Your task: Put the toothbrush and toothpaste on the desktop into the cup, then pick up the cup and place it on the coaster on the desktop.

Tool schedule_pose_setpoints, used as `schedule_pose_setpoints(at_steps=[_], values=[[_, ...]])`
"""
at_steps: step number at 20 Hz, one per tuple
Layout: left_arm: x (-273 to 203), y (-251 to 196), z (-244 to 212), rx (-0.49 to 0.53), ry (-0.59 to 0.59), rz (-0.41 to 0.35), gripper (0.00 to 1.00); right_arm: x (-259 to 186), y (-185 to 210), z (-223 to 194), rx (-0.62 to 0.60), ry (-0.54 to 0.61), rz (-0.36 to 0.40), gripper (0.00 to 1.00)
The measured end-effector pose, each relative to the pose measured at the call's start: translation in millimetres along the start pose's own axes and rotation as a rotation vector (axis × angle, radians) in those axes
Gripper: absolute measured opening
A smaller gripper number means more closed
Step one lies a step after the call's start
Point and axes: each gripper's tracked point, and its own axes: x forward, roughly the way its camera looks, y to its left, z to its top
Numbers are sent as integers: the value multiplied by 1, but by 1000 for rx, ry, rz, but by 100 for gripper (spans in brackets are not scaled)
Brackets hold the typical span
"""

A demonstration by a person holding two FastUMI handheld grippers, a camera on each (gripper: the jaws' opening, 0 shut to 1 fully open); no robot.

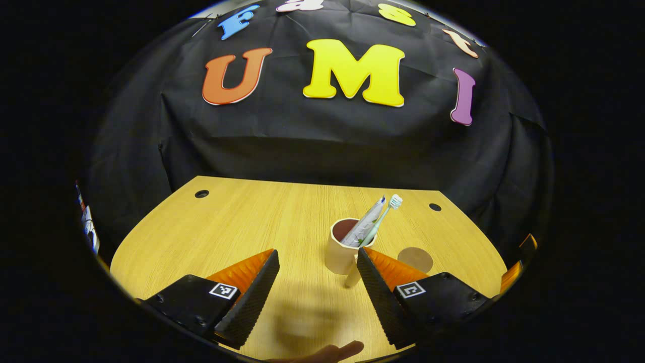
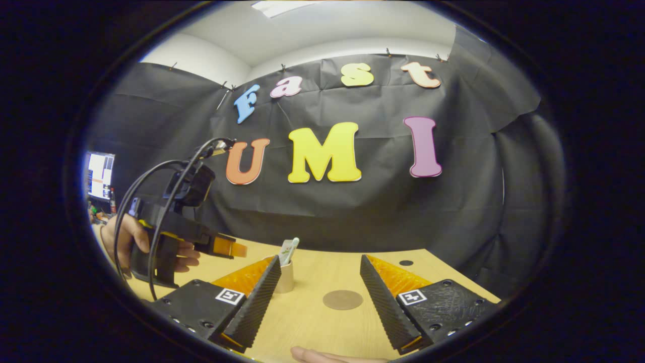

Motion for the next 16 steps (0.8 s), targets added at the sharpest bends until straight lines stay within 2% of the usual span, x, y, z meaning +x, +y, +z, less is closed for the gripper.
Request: schedule_pose_setpoints(at_steps=[3,5,8,12,16], values=[[18,-14,-4,49,118,-29,98,-3,-15,-7,8,3,-15,97],[31,-18,-10,74,213,-14,98,-3,-24,-9,21,22,-29,95],[50,-31,-34,65,375,-48,98,-2,-31,-9,57,23,-30,97],[68,-37,-59,63,539,-40,97,0,-43,-8,113,37,-44,92],[81,-39,-79,106,667,7,95,1,-58,-8,134,31,-72,93]])
